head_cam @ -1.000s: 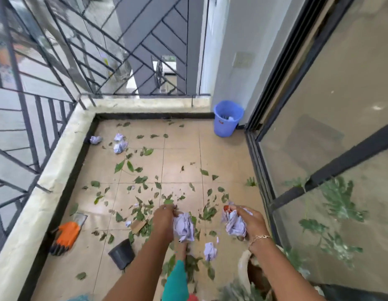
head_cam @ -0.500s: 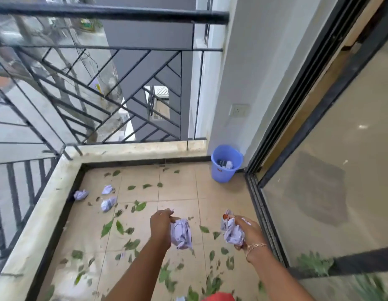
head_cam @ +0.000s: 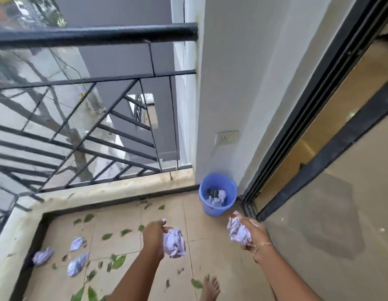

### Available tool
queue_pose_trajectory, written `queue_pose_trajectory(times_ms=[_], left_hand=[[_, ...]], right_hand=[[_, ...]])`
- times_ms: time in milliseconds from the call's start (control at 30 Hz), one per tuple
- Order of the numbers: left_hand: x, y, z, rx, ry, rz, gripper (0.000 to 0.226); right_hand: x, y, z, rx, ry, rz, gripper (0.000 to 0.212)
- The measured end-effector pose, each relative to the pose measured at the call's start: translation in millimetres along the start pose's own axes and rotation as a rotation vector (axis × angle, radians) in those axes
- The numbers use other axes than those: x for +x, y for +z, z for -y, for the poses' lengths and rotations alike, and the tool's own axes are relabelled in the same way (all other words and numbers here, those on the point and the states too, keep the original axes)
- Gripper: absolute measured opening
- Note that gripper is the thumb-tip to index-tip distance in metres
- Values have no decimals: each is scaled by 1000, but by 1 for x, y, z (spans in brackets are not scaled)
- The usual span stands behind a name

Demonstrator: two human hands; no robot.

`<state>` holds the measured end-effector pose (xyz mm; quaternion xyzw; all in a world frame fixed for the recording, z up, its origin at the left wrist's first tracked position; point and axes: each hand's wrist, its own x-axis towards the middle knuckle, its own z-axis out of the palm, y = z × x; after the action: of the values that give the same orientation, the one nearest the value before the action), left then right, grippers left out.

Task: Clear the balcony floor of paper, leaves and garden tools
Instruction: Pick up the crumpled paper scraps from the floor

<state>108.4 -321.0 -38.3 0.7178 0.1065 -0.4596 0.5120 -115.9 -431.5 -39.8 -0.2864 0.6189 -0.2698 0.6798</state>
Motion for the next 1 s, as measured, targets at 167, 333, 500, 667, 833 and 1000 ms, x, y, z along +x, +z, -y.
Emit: queue_pose_trajectory(times_ms=[167,333,500,667,833,1000], left_hand=[[33,65,-44,-28,-53,15,18],[72,124,-66,-64,-125,53,20],[139,167,-67,13,-146,44,16],[185,196,-72,100,-162,30,18],[222,214,-75,143,-181,48,12],[245,230,-75,174,-196,47,11]], right_hand=[[69,10,49,11,42,-105,15],[139,22,69,-28,81,-123,14],[221,37,76,-46,161,-135,13],[293,54,73,-149,177,-76,13],[342,57,54,-307,134,-53,26],[359,55,45,-378,98,4,43]])
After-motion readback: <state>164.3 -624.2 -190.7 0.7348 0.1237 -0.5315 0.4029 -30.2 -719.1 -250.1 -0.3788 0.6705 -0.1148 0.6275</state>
